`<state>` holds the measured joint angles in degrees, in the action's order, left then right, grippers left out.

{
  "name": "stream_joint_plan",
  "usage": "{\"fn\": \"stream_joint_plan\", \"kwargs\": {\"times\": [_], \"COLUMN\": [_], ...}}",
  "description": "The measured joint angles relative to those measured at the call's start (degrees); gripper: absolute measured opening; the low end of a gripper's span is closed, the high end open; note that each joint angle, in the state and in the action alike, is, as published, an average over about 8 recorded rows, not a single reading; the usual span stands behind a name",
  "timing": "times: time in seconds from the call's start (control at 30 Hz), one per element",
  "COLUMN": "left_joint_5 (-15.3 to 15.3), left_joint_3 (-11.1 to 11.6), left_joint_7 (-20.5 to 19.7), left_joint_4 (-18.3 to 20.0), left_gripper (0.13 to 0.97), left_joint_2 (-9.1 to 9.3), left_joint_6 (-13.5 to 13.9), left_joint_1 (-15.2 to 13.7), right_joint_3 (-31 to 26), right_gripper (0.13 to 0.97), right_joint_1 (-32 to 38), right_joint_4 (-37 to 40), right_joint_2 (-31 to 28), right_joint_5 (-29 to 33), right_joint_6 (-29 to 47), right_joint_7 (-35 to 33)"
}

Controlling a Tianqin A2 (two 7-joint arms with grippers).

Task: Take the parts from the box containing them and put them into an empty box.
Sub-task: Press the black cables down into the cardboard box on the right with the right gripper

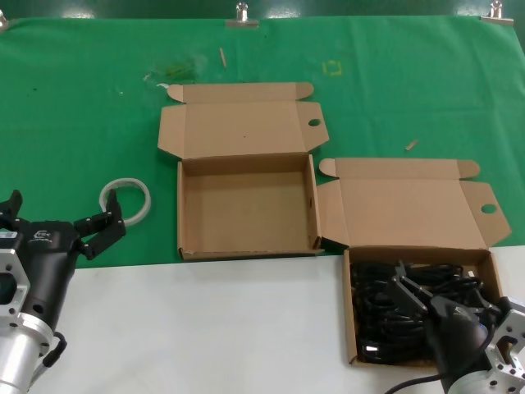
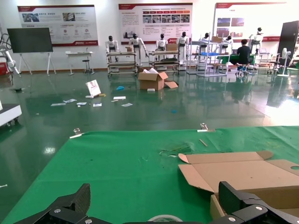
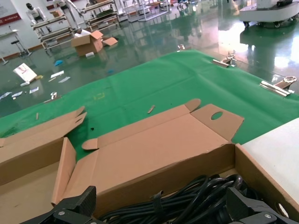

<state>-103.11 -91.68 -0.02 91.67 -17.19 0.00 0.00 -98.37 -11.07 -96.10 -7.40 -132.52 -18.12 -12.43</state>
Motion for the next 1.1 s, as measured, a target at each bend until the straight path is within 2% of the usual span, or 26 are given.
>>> {"fn": "stream_joint_plan", "kwargs": {"times": [0.53, 1.1], "left_joint_5": [0.0, 0.0], "left_joint_3": [0.0, 0.0], "left_joint_7": [0.0, 0.0], "left_joint_4": [0.0, 0.0], "left_gripper": [0.966, 0.966], "left_joint_2": [0.00, 0.00], "left_joint_6": [0.0, 0.0], "left_joint_1": [0.0, 0.0], "right_joint_3": [-0.3, 2.8], "right_gripper": [0.966, 0.962], "right_joint_1": [-2.9, -1.4], "right_joint_4": [-2.0, 3.6], "right_joint_2": [0.0, 0.0], "right_joint_5": [1.2, 3.4], "right_joint_6": [-1.7, -0.8], "right_joint_7": [1.9, 4.9]}}
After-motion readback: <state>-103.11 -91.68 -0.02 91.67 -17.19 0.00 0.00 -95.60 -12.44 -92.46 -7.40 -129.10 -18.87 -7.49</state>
